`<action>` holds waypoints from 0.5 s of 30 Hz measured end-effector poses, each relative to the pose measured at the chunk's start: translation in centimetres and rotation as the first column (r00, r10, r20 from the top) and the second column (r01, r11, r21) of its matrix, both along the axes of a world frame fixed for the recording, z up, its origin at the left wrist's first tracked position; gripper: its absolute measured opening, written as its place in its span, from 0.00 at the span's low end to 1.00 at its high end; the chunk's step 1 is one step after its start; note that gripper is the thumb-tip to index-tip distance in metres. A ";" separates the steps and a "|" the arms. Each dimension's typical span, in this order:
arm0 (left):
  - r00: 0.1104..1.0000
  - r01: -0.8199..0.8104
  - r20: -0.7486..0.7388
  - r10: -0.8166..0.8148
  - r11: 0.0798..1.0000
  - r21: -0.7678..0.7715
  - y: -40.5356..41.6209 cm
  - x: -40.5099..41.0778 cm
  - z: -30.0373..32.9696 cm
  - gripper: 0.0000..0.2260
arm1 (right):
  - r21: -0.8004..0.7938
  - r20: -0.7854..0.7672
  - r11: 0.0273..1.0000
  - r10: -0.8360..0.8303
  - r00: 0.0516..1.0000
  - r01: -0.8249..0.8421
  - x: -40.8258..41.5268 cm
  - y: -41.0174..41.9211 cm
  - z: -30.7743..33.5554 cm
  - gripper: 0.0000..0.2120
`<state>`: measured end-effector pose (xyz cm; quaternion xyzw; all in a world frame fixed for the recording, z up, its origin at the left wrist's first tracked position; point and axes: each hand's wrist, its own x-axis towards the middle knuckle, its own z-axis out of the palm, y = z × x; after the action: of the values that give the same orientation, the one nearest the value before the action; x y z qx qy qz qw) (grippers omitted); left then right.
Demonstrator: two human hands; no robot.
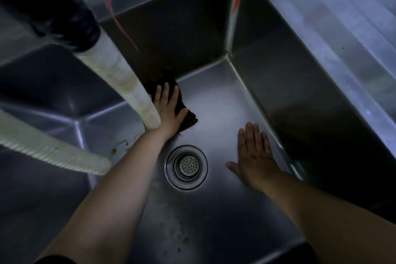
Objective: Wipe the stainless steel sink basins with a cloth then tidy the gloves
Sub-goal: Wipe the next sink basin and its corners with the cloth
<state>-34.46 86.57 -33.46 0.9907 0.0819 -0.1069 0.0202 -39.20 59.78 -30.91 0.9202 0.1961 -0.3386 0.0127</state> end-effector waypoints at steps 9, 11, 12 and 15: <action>0.981 -0.193 -0.006 0.193 0.981 -0.014 6.5 -6.2 0.9 0.31 | -0.004 0.033 1.000 -0.001 0.999 0.001 -0.4 0.0 0.1 0.46; 0.964 -0.266 -0.014 0.266 0.964 0.003 8.1 -7.7 0.7 0.30 | 0.004 0.026 1.000 -0.002 1.000 0.002 -0.4 0.0 0.1 0.46; 0.952 -0.305 -0.009 0.305 0.952 0.016 8.9 -8.4 0.7 0.30 | 0.011 0.028 1.000 -0.002 1.000 0.002 -0.4 0.0 0.1 0.46; 0.912 -0.411 0.028 0.410 0.911 0.045 10.6 -10.9 0.7 0.30 | 0.026 0.035 1.000 0.002 0.999 -0.003 -0.5 0.0 0.0 0.46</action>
<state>-45.40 97.20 -32.80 0.9525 0.2906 -0.0894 0.0181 -39.70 59.76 -30.90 0.9258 0.2013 -0.3199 0.0047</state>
